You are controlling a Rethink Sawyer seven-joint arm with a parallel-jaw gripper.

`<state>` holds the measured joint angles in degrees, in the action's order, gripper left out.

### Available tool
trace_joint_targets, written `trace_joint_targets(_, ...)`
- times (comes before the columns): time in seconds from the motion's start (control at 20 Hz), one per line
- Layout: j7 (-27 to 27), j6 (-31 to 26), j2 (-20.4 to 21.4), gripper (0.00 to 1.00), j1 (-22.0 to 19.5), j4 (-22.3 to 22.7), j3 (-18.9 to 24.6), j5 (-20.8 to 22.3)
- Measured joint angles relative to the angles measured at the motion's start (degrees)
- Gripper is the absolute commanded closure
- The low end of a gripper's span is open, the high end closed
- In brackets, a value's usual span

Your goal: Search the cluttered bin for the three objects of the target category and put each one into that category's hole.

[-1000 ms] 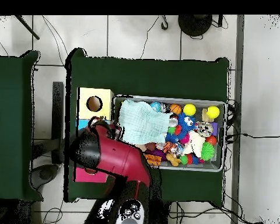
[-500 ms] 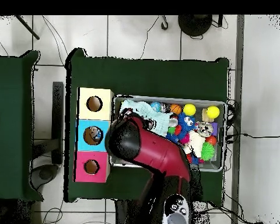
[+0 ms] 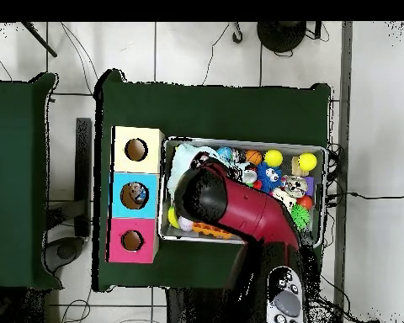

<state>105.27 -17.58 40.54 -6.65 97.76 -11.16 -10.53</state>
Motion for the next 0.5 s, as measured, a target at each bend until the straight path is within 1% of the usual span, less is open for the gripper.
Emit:
trace_joint_targets(0.3, 0.00, 0.66, -1.27, 0.00, -0.71, -0.29, 2.56, 2.05)
trace_joint_targets(0.5, 0.00, 2.10, -2.49, 0.00, -1.04, -0.30, 4.61, 3.02)
